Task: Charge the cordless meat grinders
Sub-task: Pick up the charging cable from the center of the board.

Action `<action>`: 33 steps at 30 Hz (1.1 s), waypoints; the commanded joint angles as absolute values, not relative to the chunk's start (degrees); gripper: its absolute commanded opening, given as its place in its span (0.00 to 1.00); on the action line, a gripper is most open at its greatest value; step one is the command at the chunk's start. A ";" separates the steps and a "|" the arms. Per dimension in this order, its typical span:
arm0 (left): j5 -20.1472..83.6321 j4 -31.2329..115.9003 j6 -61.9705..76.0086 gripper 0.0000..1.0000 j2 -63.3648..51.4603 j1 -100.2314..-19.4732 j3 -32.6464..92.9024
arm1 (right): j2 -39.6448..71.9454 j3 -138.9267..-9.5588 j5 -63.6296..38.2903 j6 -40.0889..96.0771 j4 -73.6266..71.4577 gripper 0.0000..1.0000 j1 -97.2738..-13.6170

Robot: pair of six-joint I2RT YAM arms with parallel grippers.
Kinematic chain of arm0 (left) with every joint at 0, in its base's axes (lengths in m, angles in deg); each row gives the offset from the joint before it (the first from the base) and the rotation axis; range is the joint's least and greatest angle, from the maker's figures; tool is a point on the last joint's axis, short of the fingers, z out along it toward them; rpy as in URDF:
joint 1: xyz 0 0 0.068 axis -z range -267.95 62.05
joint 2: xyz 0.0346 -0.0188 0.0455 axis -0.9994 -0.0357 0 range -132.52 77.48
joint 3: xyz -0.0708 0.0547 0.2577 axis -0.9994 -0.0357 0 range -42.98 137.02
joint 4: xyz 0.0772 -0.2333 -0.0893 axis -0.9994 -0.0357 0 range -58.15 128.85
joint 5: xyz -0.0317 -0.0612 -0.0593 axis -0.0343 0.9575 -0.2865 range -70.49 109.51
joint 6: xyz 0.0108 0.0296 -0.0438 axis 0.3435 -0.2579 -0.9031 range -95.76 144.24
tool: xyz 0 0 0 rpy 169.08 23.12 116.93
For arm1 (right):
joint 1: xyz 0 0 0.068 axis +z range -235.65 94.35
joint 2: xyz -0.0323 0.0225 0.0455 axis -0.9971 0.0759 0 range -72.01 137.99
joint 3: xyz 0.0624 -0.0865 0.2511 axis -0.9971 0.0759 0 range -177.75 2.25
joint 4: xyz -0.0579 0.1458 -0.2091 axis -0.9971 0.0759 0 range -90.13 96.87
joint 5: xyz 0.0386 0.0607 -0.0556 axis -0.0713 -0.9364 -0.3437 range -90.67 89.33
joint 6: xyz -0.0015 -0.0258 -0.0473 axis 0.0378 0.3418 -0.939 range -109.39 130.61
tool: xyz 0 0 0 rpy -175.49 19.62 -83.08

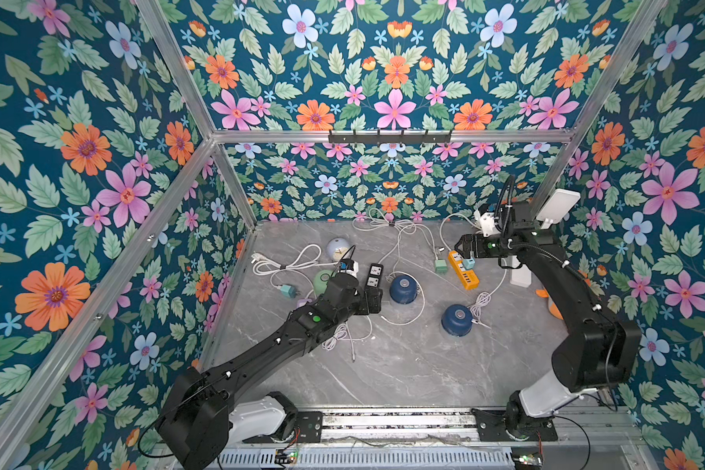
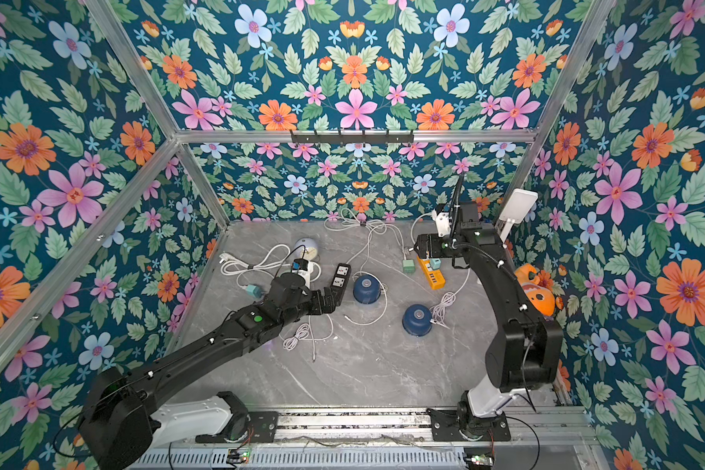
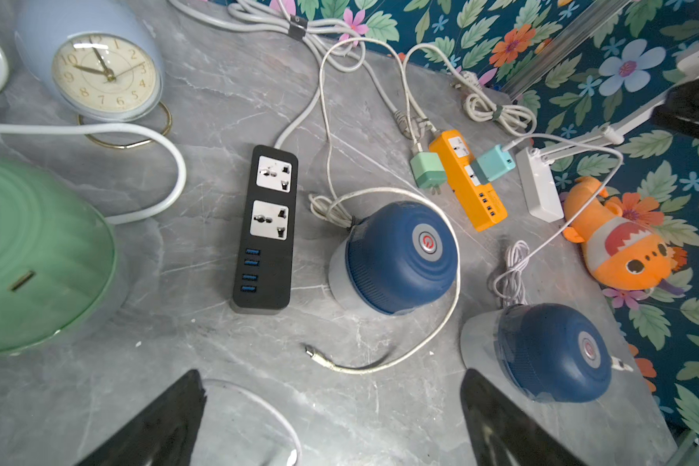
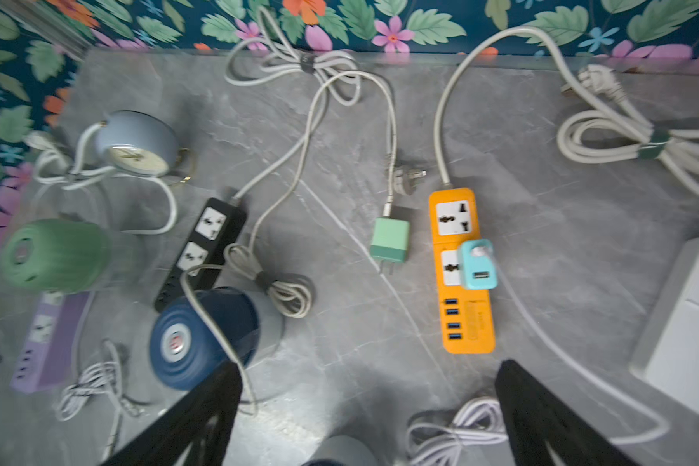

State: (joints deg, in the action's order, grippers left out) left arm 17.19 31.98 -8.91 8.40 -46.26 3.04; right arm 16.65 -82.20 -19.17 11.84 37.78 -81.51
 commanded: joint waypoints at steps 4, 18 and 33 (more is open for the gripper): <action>13.71 28.06 -10.65 0.91 10.22 -46.29 3.34 | 7.83 -74.76 -31.49 30.69 28.68 0.99 -82.88; 12.92 28.18 -14.20 0.69 13.40 -46.59 -1.76 | 6.57 -71.57 -16.46 28.10 41.26 0.57 -55.97; 14.94 26.85 -19.71 0.59 27.72 -54.73 -13.25 | 37.55 -79.85 -6.74 22.92 39.97 0.35 -39.65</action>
